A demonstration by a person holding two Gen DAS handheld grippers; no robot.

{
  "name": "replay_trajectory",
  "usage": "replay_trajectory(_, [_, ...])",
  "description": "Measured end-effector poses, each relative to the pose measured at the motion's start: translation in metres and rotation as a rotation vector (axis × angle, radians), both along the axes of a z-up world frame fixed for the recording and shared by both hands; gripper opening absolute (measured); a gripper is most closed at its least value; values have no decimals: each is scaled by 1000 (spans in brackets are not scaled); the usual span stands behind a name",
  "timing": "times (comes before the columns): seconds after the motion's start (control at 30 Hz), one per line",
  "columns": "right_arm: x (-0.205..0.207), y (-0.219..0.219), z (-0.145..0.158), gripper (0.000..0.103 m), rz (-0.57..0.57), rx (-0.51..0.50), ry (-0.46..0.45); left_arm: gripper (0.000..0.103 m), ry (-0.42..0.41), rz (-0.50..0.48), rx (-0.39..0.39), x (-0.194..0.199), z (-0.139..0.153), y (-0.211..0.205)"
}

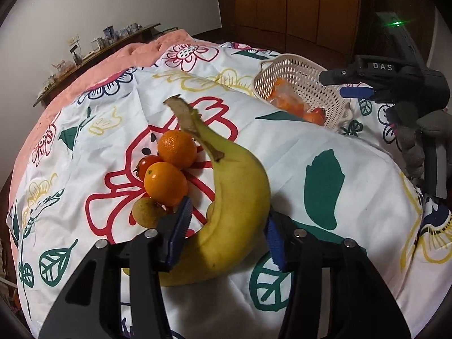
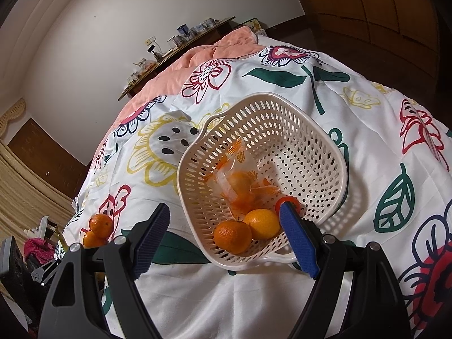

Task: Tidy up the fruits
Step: 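Lift the banana off the pile with the left gripper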

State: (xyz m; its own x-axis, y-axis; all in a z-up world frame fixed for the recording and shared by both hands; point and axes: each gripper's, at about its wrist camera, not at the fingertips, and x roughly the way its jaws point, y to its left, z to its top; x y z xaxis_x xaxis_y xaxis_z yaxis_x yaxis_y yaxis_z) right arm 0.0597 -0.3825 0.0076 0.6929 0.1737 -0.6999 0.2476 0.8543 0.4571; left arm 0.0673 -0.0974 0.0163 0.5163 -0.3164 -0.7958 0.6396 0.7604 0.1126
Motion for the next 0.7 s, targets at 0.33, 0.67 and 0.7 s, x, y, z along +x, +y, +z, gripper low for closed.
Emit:
replay_trajectory(0.33, [-1, 11, 4, 80, 26, -12, -9, 33, -126, 90, -166, -27, 33, 26])
replay_trajectory(0.67, [0, 68, 30, 80, 203, -87, -60, 33, -181, 248, -341, -32, 67, 78])
replay_trajectory(0.7, [0, 78, 33, 80, 235, -99, -65, 33, -185, 256, -353, -33, 70, 82])
